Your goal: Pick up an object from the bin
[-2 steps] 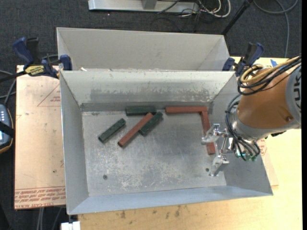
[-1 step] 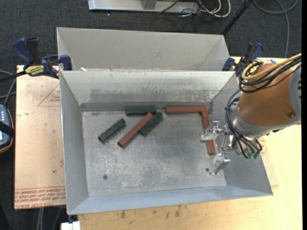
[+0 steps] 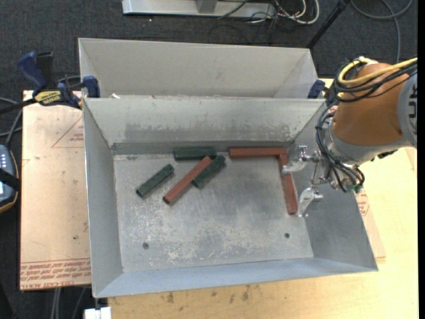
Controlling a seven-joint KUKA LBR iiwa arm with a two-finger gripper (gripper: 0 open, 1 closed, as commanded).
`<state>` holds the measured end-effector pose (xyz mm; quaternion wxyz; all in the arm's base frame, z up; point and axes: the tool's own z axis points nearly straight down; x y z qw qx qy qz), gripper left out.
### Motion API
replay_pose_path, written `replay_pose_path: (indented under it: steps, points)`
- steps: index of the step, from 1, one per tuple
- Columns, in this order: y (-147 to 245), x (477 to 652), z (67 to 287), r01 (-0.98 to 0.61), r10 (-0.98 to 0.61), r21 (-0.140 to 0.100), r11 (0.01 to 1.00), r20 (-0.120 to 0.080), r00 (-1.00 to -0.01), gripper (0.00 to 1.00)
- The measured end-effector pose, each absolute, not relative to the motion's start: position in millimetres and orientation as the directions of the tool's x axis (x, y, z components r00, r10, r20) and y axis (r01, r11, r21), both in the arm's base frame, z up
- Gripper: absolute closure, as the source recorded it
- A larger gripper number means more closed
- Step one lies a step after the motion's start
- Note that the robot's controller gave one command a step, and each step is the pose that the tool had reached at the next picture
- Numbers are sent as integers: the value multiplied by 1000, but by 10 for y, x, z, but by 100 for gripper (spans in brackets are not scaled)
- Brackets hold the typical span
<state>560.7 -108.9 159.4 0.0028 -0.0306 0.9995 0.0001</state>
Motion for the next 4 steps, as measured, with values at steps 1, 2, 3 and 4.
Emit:
replay_pose_path:
  steps: [1,2,3,4]
  points:
    - [-1145,5695,1021,-49,-49,-1,999,-8,-999,0]
    - [-1245,5717,786,-233,-233,1,973,-4,-973,0]
    - [-1355,5925,822,-427,-427,-1,904,-4,-904,0]
    - [-1481,6102,765,-571,-570,-1,821,-17,-821,100]
